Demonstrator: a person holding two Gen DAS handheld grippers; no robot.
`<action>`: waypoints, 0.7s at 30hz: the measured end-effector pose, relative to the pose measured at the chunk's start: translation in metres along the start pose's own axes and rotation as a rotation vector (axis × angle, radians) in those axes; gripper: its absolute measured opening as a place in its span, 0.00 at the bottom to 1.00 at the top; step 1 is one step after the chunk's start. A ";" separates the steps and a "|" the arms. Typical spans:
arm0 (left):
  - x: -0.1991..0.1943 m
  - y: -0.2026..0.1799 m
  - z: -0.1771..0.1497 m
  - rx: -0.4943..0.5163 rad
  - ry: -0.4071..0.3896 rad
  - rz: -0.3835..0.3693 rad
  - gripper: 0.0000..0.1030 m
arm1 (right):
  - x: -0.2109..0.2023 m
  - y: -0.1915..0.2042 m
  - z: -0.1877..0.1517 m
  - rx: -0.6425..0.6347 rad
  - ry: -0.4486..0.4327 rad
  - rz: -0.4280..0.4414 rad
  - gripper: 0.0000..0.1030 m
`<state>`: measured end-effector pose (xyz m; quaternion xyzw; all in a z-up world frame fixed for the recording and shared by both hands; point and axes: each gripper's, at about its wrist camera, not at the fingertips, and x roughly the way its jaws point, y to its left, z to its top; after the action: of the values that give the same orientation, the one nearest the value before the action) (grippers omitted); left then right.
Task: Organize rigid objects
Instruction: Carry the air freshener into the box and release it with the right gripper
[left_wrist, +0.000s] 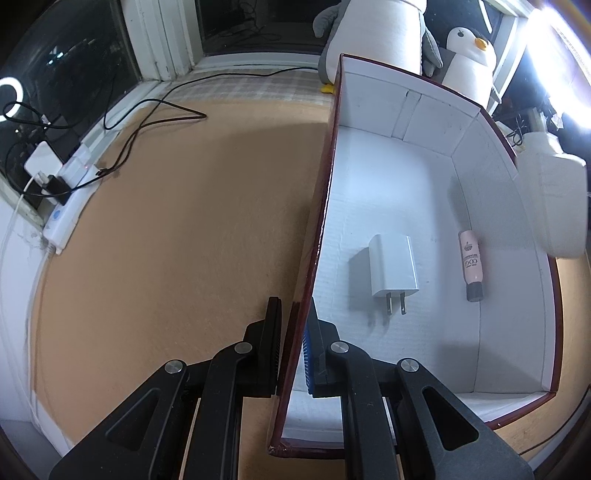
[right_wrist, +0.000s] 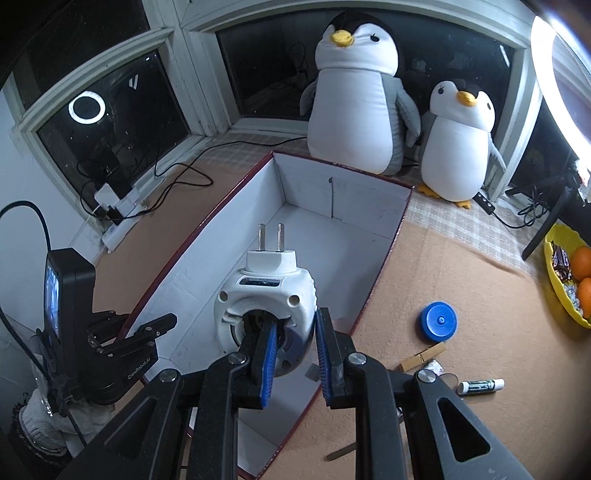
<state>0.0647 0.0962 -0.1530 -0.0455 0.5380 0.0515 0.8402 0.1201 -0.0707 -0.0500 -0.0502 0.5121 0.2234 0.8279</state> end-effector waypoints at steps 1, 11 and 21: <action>0.000 0.000 0.000 -0.002 0.000 -0.002 0.09 | 0.002 0.001 0.000 -0.002 0.005 0.001 0.17; -0.001 0.001 0.000 -0.013 0.002 -0.007 0.09 | 0.021 0.009 -0.004 -0.018 0.060 0.015 0.18; -0.006 0.001 -0.001 -0.018 -0.003 -0.012 0.09 | 0.017 0.014 -0.006 -0.031 0.050 0.033 0.37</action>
<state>0.0613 0.0968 -0.1479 -0.0562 0.5358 0.0516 0.8409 0.1161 -0.0541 -0.0657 -0.0603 0.5297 0.2435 0.8102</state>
